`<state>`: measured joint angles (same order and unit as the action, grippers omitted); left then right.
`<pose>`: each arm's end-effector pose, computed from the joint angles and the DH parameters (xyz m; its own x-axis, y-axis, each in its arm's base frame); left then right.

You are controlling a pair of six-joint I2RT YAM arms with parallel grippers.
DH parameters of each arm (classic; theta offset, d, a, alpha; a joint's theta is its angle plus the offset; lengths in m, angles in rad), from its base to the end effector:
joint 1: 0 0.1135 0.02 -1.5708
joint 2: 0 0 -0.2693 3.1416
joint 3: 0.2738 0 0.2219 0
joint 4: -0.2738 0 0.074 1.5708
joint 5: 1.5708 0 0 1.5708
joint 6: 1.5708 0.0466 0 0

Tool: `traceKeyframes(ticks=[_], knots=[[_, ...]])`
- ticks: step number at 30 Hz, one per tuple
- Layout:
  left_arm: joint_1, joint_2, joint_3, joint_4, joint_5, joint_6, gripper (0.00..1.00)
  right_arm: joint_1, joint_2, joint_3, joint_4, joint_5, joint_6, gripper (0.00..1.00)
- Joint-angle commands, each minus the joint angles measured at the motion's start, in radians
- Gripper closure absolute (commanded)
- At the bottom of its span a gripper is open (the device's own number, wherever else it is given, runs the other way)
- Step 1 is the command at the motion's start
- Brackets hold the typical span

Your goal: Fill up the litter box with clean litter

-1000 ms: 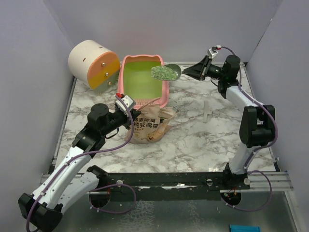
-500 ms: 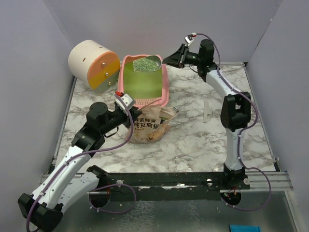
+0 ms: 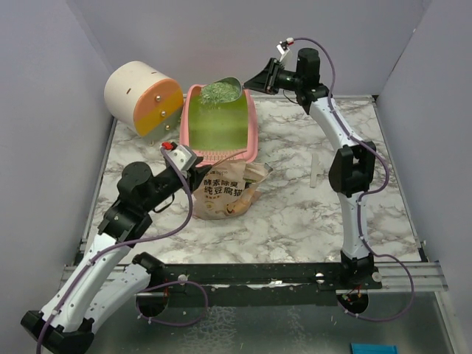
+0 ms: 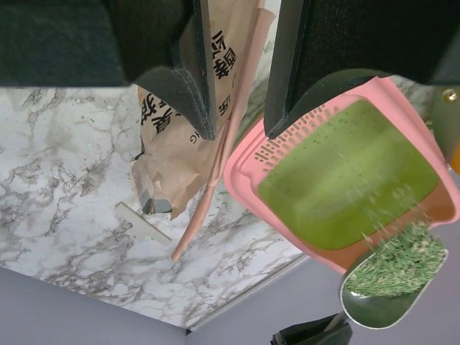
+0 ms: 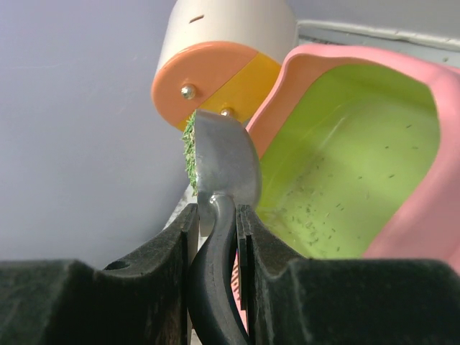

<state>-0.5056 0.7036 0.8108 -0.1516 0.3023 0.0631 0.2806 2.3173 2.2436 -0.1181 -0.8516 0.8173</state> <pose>0.1149 -0.0795 0.3650 0.0068 0.0650 -0.9979 0.7236 0.6884 0.0498 0.4930 0.1786 0.3353 -0.7759 0.2764 -0.5671 -0.4768 0.3317 0.8141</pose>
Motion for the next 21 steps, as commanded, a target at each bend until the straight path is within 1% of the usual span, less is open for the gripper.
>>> traceKeyframes(ticks=[1, 5, 10, 14, 21], knots=[[0.004, -0.05, 0.007, 0.003, -0.102, 0.01, 0.64, 0.012, -0.027, 0.087, -0.074, 0.087, -0.127, 0.99], [0.004, -0.076, -0.002, 0.016, -0.162, 0.005, 0.63, 0.018, -0.054, 0.096, -0.126, 0.15, -0.2, 0.99], [0.004, -0.111, -0.011, 0.036, -0.234, -0.019, 0.62, 0.019, -0.075, 0.11, -0.163, 0.181, -0.253, 0.99], [0.004, -0.138, -0.03, 0.052, -0.252, -0.03, 0.61, 0.019, -0.104, 0.109, -0.18, 0.222, -0.296, 0.99], [0.004, -0.132, -0.037, 0.023, -0.253, -0.029, 0.6, 0.022, -0.147, 0.129, -0.211, 0.286, -0.38, 0.99]])
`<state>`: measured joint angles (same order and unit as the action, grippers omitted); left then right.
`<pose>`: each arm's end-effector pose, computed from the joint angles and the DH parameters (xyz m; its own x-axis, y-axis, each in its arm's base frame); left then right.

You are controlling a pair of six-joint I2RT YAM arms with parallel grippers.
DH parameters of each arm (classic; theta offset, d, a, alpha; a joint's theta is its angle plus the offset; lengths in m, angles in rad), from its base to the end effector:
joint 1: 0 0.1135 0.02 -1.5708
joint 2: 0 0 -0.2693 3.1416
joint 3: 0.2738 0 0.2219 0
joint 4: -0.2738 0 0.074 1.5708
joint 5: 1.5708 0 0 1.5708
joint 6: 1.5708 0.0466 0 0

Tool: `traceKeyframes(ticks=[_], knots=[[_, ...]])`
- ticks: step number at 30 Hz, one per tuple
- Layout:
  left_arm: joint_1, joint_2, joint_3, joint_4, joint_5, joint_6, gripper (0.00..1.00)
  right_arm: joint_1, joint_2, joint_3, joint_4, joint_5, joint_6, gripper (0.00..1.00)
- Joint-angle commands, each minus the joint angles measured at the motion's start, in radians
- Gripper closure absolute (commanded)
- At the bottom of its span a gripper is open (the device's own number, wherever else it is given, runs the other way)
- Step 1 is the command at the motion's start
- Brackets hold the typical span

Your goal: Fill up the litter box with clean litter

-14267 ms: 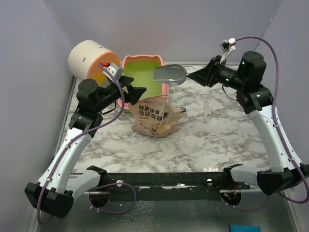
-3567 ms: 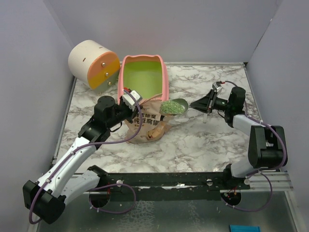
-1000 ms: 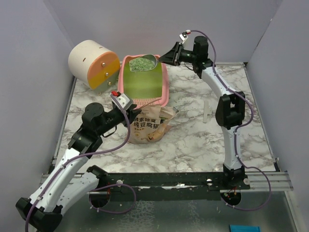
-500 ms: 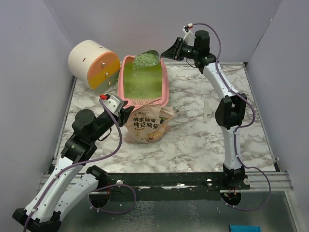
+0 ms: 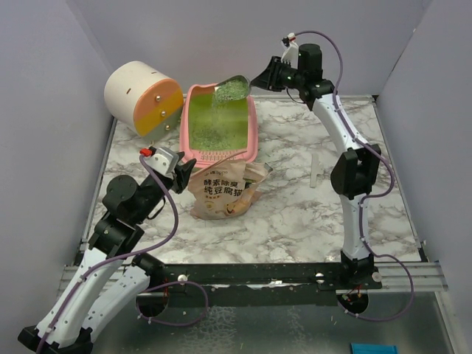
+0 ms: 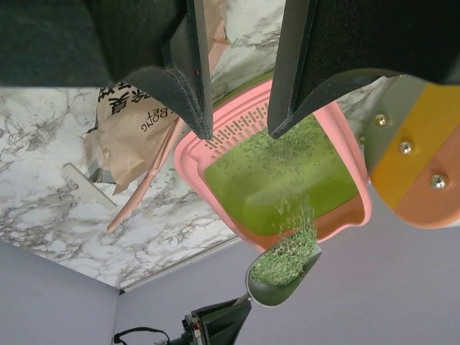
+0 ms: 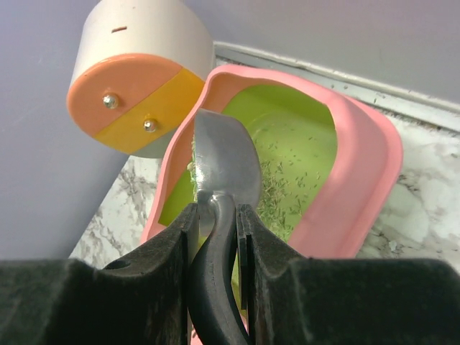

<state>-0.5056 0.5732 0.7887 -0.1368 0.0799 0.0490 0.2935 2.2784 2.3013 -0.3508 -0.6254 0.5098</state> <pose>0.0942 -0.0564 0.3733 0.0958 0.0028 -0.9954 0.5484 0.8344 0.0551 0.4832 0.1745 0.3470 -0.6424 0.2192 -0.7343 -0.5173 0.5829 0.6266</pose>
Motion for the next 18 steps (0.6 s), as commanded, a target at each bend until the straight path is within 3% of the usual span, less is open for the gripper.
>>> traceKeyframes(ticks=[1, 18], knots=[[0.004, -0.002, -0.017, 0.008, -0.03, -0.015, 0.6, 0.011, -0.115, 0.071, 0.02, 0.066, -0.085, 0.99], [0.004, -0.003, -0.013, -0.011, 0.001, -0.023, 0.6, 0.095, -0.203, 0.068, -0.043, 0.312, -0.353, 0.99]])
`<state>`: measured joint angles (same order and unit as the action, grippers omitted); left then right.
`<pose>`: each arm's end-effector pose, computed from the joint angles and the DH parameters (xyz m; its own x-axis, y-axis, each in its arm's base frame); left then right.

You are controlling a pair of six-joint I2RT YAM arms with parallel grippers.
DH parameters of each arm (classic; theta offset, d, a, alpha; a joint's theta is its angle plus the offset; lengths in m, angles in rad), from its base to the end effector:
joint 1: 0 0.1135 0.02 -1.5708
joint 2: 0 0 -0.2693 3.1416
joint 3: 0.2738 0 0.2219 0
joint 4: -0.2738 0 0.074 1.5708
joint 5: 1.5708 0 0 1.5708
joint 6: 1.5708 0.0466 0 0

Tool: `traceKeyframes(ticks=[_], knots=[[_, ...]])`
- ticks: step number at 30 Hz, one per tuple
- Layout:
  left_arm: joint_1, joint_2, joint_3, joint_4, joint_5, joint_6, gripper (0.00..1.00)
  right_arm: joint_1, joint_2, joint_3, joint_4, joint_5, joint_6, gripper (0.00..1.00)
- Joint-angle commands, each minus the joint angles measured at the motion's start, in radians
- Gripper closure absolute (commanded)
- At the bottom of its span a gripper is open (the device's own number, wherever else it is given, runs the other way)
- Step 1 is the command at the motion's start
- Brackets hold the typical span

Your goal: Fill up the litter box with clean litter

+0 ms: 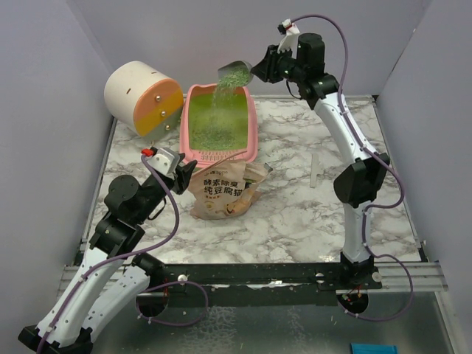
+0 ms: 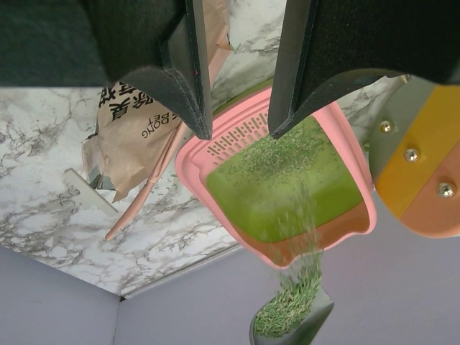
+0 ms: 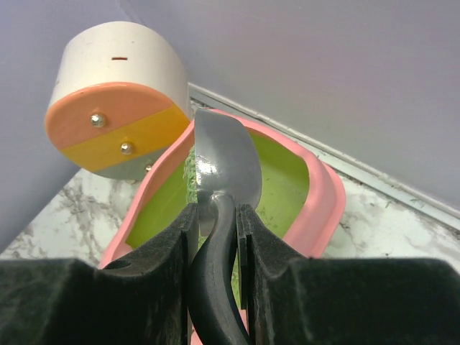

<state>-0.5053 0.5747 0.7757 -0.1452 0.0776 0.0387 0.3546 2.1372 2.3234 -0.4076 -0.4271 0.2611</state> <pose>0.0959 -0.0572 0.3680 0.0701 0.0053 -0.9975 0.5480 0.8353 0.0430 0.4405 0.1837 0.4137 -0.3784 0.1105 -0.9190 -0.6183 0.7087 0.3397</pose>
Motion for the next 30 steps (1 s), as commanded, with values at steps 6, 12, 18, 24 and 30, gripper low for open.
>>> traceKeyframes(ticks=[6, 12, 18, 24, 30], knots=[[0.004, -0.009, -0.005, -0.009, 0.004, -0.014, 0.6, 0.086, -0.077, 0.038, 0.007, 0.242, -0.206, 0.99], [0.004, -0.004, -0.009, -0.01, 0.012, -0.011, 0.6, 0.163, -0.104, 0.012, 0.014, 0.382, -0.365, 0.99], [0.004, 0.005, -0.005, -0.01, 0.022, -0.01, 0.6, 0.272, -0.151, -0.087, 0.089, 0.552, -0.571, 0.99], [0.003, 0.014, 0.003, -0.016, 0.045, -0.007, 0.6, 0.335, -0.234, -0.251, 0.223, 0.663, -0.694, 0.99], [0.004, 0.053, 0.047, -0.049, 0.118, 0.017, 0.53, 0.336, -0.32, -0.299, 0.208, 0.697, -0.635, 0.99]])
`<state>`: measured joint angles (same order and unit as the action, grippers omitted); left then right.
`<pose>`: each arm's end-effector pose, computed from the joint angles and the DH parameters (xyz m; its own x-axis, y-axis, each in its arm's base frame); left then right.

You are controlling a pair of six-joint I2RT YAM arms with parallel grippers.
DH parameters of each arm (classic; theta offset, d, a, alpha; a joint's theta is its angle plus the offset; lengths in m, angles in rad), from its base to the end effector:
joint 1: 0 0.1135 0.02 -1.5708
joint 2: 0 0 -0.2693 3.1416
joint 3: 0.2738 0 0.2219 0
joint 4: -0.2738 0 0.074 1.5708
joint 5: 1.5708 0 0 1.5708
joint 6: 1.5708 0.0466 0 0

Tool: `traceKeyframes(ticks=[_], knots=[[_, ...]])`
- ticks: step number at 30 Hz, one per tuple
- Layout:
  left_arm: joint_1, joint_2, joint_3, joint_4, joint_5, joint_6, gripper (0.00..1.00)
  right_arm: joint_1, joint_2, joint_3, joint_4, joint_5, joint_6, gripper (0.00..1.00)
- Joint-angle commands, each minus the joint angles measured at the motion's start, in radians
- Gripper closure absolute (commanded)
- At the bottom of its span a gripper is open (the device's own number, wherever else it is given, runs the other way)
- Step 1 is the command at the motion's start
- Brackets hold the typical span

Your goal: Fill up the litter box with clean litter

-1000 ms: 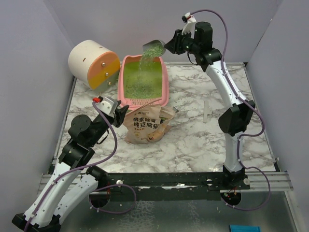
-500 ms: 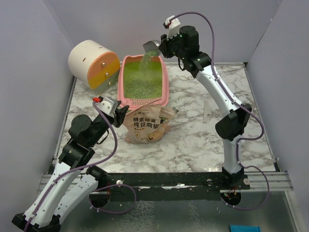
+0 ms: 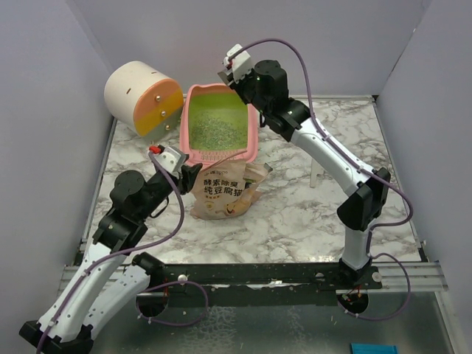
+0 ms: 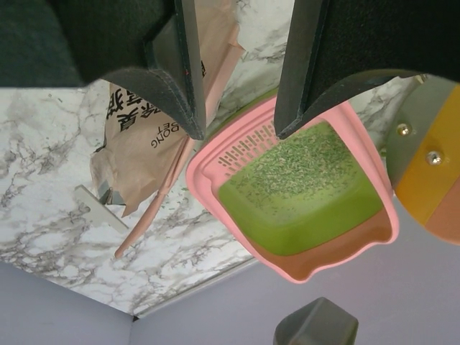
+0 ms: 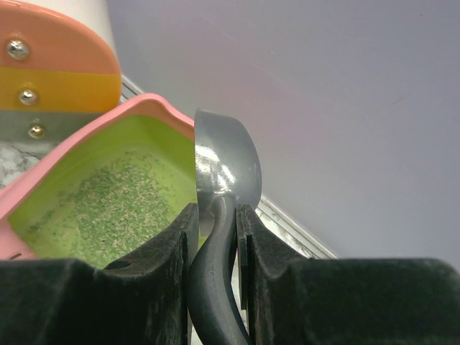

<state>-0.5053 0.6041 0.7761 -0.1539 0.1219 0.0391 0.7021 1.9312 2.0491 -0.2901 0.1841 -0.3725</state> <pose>0.1012 -0.0625 0.3643 0.0388 0.0229 -0.9990 0.5858 0.8094 0.0413 0.3400 0.2764 0.4297 0.0591 -0.4186 -0.9062 -0.5107 0.7673 -0.3878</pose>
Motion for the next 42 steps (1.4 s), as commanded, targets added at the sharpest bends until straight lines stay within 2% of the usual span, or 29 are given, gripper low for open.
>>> traceKeyframes(ticks=[1, 3, 7, 13, 15, 24, 30, 36, 42], knots=[[0.004, 0.036, 0.06, -0.055, 0.087, 0.022, 0.5, -0.012, -0.132, -0.036, 0.081, 0.092, 0.012, 0.99], [0.004, 0.068, 0.1, -0.101, 0.122, 0.033, 0.45, -0.013, -0.178, -0.07, 0.068, 0.109, 0.036, 0.99], [0.004, 0.176, 0.197, -0.202, 0.153, 0.071, 0.43, -0.029, -0.279, -0.129, -0.009, 0.137, 0.141, 0.99], [0.004, 0.278, 0.294, -0.251, 0.266, 0.106, 0.41, -0.212, -0.476, -0.273, -0.19, -0.163, 0.443, 0.99], [0.004, 0.312, 0.319, -0.28, 0.312, 0.116, 0.41, -0.25, -0.526, -0.314, -0.23, -0.227, 0.478, 0.99], [0.004, 0.357, 0.342, -0.342, 0.436, 0.138, 0.42, -0.262, -0.616, -0.38, -0.402, -0.437, 0.507, 0.99], [0.004, 0.355, 0.333, -0.386, 0.391, 0.162, 0.42, -0.262, -0.641, -0.434, -0.455, -0.519, 0.53, 0.99], [0.004, 0.383, 0.309, -0.409, 0.332, 0.186, 0.5, -0.26, -0.647, -0.436, -0.535, -0.575, 0.505, 0.99], [0.004, 0.418, 0.304, -0.408, 0.359, 0.184, 0.59, -0.254, -0.657, -0.43, -0.58, -0.586, 0.491, 0.99]])
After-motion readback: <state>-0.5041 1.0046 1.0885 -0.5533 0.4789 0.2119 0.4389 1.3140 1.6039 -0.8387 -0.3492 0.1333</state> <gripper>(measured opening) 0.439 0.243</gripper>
